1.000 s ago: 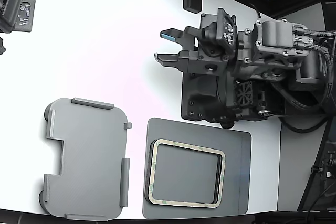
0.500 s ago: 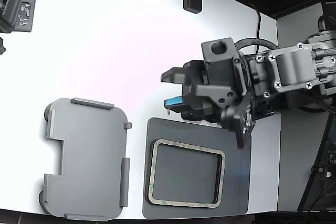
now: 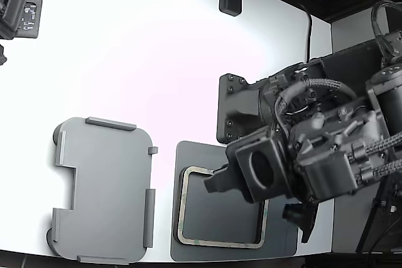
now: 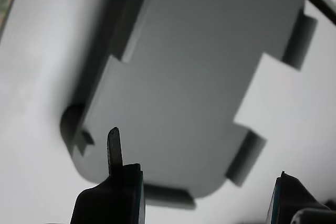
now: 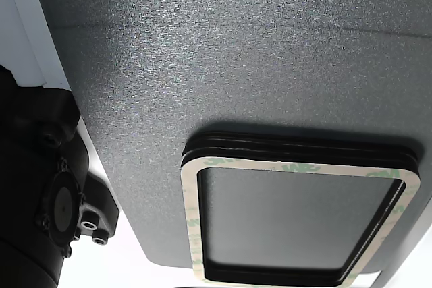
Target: Grab top frame and put it into gray box.
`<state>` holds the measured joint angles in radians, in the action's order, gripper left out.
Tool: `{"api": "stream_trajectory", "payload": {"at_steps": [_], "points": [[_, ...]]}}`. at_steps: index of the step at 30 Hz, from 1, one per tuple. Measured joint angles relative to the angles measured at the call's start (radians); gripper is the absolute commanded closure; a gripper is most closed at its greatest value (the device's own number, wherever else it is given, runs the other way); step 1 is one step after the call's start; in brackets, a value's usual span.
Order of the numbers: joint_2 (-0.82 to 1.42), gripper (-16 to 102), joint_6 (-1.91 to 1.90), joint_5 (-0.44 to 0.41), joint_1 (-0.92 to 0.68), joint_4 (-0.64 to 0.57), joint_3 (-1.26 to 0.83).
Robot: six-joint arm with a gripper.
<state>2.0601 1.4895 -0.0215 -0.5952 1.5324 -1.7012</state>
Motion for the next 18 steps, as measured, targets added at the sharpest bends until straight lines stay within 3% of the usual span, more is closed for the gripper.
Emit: {"api": "stream_trajectory", "payload": {"at_steps": [7,9,18], "points": [[-0.043,-10,0.23,0.035,-0.184,0.021,0.006],[-0.055,-14,0.235,0.038,-0.239,0.026,0.006],[-0.221,-10,0.242,0.058,-0.448,0.043,0.014]]}}
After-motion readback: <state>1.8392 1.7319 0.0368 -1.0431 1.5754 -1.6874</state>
